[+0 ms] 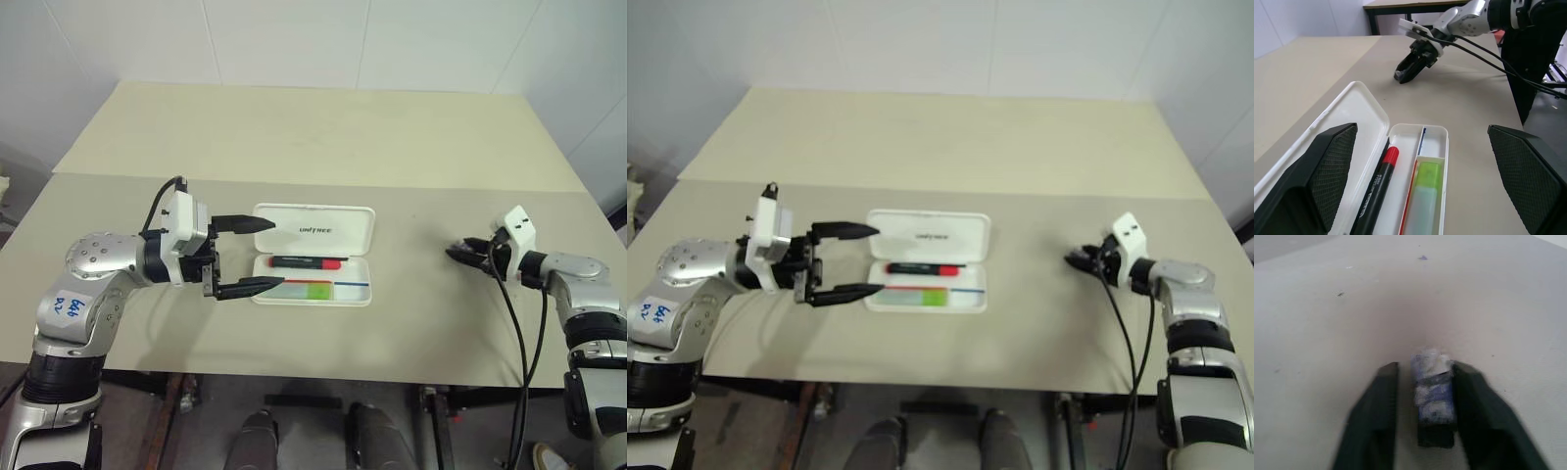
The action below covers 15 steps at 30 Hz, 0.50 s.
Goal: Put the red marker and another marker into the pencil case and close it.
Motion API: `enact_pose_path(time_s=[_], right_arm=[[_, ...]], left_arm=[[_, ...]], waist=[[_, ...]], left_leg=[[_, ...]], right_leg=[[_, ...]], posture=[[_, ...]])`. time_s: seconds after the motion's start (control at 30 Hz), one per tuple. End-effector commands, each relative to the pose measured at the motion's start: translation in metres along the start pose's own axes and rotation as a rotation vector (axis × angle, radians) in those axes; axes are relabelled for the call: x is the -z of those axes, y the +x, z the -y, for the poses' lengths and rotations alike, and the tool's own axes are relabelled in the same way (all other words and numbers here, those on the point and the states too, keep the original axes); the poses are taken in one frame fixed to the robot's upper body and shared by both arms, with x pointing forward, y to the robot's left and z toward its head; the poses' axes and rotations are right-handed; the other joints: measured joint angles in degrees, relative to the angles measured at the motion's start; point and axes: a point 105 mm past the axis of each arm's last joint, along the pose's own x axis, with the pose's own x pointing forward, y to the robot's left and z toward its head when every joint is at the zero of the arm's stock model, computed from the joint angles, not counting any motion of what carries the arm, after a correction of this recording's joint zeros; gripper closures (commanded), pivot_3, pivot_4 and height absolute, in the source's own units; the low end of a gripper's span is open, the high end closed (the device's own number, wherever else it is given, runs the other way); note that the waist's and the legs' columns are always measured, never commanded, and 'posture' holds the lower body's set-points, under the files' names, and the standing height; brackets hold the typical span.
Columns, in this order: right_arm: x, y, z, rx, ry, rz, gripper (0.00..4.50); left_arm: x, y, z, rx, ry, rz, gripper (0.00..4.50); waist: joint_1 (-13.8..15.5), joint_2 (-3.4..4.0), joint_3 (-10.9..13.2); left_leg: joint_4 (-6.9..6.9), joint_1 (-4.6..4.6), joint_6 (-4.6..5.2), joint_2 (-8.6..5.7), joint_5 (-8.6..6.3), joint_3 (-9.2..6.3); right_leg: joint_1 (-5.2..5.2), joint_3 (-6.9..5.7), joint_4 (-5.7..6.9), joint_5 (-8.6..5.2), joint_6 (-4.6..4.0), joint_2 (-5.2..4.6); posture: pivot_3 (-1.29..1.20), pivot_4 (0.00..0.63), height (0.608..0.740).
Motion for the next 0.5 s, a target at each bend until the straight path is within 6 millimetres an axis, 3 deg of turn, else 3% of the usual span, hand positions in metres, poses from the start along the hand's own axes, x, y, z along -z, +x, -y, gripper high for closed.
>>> enact_pose_path(time_s=[0.03,0.1,0.17,0.23,0.33,0.5], right_arm=[[0.011,-0.013,0.005,0.022,0.008,-0.045,4.08],[0.006,-0.011,0.000,-0.003,-0.011,-0.031,4.08],[-0.012,-0.004,-0.014,-0.078,-0.075,0.014,4.08],[-0.034,0.002,-0.034,-0.170,-0.155,0.070,4.08],[-0.068,0.006,-0.076,-0.343,-0.238,0.151,4.08],[-0.091,0.004,-0.132,-0.543,-0.313,0.195,4.08]], left_arm=[[-0.010,-0.004,0.001,-0.003,0.058,0.002,0.00],[-0.009,-0.005,0.000,-0.002,0.061,-0.005,0.00],[-0.006,-0.008,-0.001,0.005,0.075,-0.026,0.00],[-0.002,-0.013,-0.002,0.018,0.089,-0.053,0.00],[0.008,-0.022,0.001,0.050,0.099,-0.104,0.00],[0.023,-0.036,0.008,0.094,0.093,-0.169,0.00]], waist=[[-0.01,0.00,0.00],[-0.09,0.00,0.00],[-0.22,0.01,0.00],[-0.35,0.04,0.02],[-1.33,0.21,0.11],[-1.63,0.22,0.12]], left_leg=[[0.01,0.00,0.00,0.00,0.01,0.00],[-0.01,0.00,0.00,0.00,0.01,-0.01],[-0.09,0.00,-0.01,0.00,0.01,0.00],[-0.24,-0.01,-0.02,0.02,0.00,0.00],[-0.34,-0.06,-0.06,0.04,-0.02,0.05],[-0.38,-0.12,-0.08,0.08,-0.08,0.04]], right_leg=[[0.00,0.00,0.02,0.00,0.00,0.00],[-0.05,0.00,0.10,0.00,0.02,0.01],[-0.12,0.00,0.14,0.09,0.19,0.01],[-0.25,-0.01,0.20,0.34,0.72,0.02],[-0.40,0.00,0.26,0.34,0.73,0.02],[-0.47,-0.01,0.26,0.25,0.74,0.04]], posture=[[0.00,0.150,0.740],[0.00,0.150,0.740],[0.00,0.150,0.740],[0.00,0.150,0.740],[0.00,0.150,0.740],[0.00,0.150,0.740]])
